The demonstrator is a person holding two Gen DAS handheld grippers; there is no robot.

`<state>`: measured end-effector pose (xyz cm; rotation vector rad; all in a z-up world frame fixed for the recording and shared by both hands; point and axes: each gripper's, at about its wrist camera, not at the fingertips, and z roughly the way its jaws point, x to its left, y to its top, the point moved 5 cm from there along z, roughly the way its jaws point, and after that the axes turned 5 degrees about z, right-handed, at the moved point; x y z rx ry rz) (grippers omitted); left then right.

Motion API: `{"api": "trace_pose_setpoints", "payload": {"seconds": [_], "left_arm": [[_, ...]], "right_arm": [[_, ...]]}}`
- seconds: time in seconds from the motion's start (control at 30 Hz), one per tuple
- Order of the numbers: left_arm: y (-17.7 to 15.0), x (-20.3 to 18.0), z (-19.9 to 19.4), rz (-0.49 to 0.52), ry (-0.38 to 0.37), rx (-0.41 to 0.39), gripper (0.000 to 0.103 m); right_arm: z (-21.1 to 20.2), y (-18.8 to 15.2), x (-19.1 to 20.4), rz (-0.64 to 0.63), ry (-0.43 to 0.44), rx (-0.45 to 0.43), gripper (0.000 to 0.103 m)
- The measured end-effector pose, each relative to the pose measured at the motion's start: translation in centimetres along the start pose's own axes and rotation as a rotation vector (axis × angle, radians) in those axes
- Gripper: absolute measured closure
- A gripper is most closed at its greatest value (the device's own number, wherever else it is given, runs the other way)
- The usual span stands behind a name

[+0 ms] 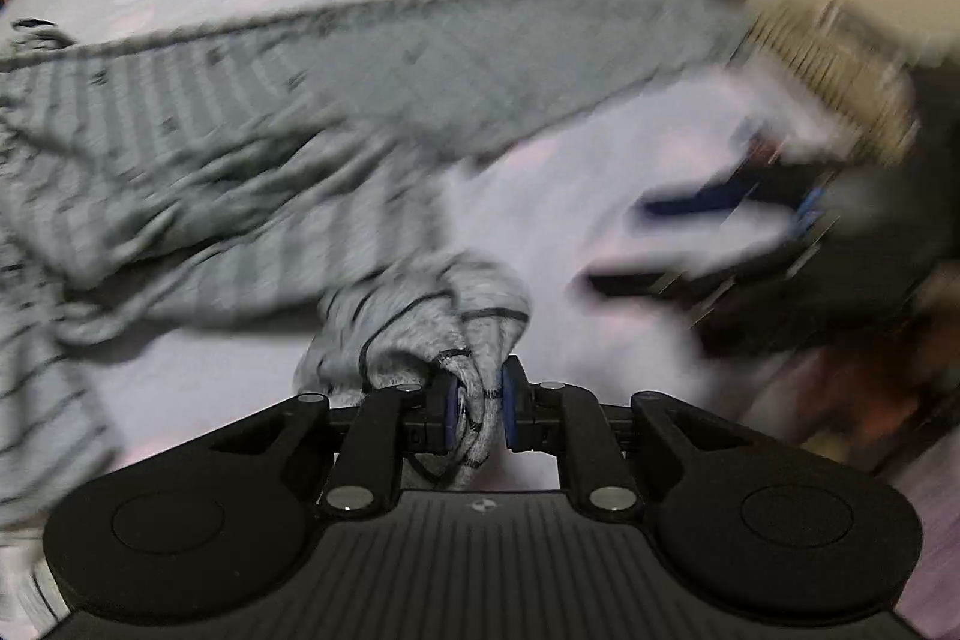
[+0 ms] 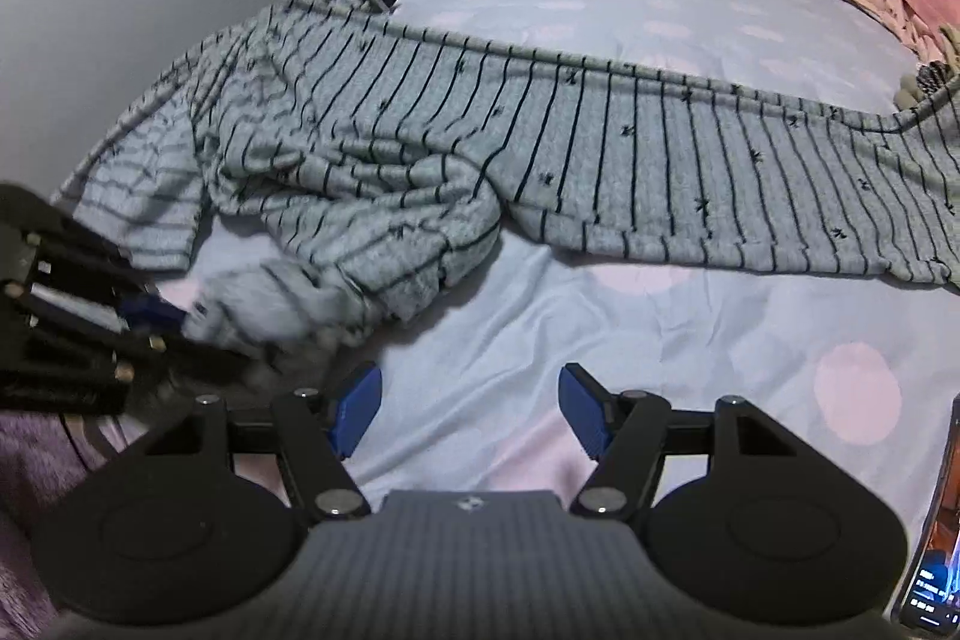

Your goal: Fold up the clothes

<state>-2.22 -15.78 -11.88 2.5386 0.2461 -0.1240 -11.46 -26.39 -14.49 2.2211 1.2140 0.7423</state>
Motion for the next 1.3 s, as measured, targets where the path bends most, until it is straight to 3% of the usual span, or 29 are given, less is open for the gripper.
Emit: {"api": "trace_pose_setpoints", "payload": {"seconds": [0.17,0.33,0.57,0.97,1.03,1.1,1.3], "left_arm": [[2.4,-1.1,0.6,-0.052,-0.041,-0.065,0.091],[4.7,-2.1,1.2,-0.104,-0.083,-0.13,0.091],[4.7,-2.0,3.3,-0.095,-0.068,-0.072,0.091],[4.3,-1.5,3.3,-0.064,-0.025,-0.046,0.091],[4.2,-1.4,3.2,-0.06,-0.017,-0.044,0.09],[4.1,-1.2,3.0,-0.062,-0.011,-0.042,0.09],[3.7,-0.9,1.8,-0.063,-0.029,-0.035,0.085]], "right_arm": [[-1.2,0.0,-0.9,0.018,0.005,-0.016,0.035],[-1.6,-0.6,0.2,-0.021,0.091,-0.022,0.035],[-0.4,-0.9,1.0,-0.009,0.122,0.003,0.035],[0.9,0.0,2.8,-0.029,0.173,0.006,0.035],[1.1,0.1,3.2,-0.044,0.164,0.002,0.038],[1.2,0.3,3.5,-0.053,0.154,0.004,0.053],[1.3,0.4,3.6,-0.089,0.142,0.037,0.075]]}}
